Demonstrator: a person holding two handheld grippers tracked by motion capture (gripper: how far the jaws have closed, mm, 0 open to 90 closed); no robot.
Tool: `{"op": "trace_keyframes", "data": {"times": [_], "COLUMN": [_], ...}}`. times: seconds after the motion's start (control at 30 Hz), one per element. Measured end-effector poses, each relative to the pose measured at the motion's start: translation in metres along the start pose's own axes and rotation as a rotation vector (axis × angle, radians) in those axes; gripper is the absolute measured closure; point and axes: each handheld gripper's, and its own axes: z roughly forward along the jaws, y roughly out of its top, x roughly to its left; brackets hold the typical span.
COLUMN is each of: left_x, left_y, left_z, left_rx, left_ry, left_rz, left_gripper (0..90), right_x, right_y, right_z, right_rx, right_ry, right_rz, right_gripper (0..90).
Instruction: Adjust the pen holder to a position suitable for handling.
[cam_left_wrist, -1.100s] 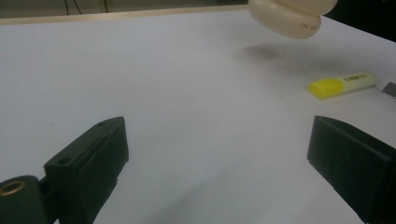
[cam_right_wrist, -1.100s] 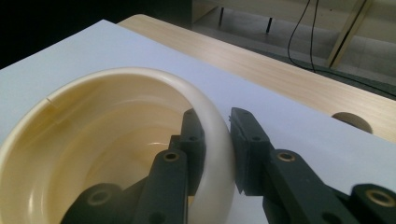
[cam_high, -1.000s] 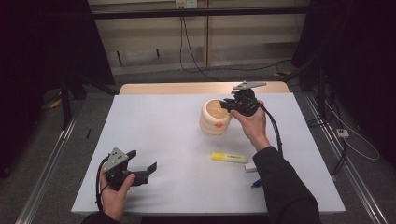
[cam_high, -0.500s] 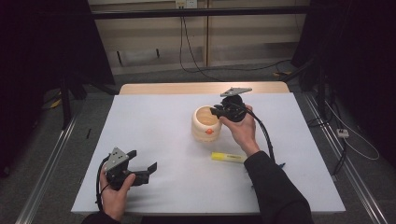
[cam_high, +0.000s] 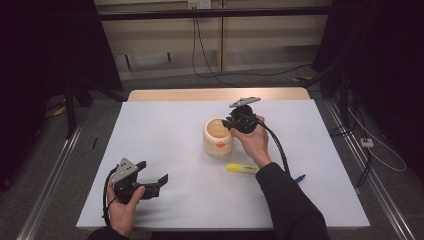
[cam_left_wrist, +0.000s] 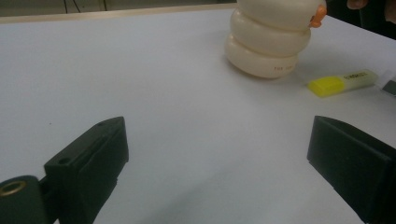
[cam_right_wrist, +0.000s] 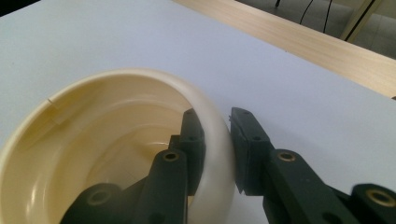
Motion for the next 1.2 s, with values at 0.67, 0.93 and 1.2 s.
{"op": "trace_keyframes", "data": {"times": [0.67,0.93,1.2], "left_x": [0.0006,0.0022,0.0029], "left_y": [-0.0004,-0.0005,-0.0009], "left_z": [0.0006,0.0016,0.0011], "left_rx": [0.003,0.007,0.004], "left_ry": [0.004,0.003,-0.003], "left_rz": [-0.007,-0.013,-0.012], "left_gripper": [5.3,5.3,5.3], "right_x": [0.0031,0.0009,-0.0022], "right_y": [0.0011,0.002,0.0018], "right_z": [0.0058,0.0046,-0.0024], "right_rx": [0.009,-0.021,-0.077], "right_ry": [-0.017,-0.002,0.023], "right_rz": [0.029,0.033,0.046], "right_gripper": [74.9,65.0,37.2]}}
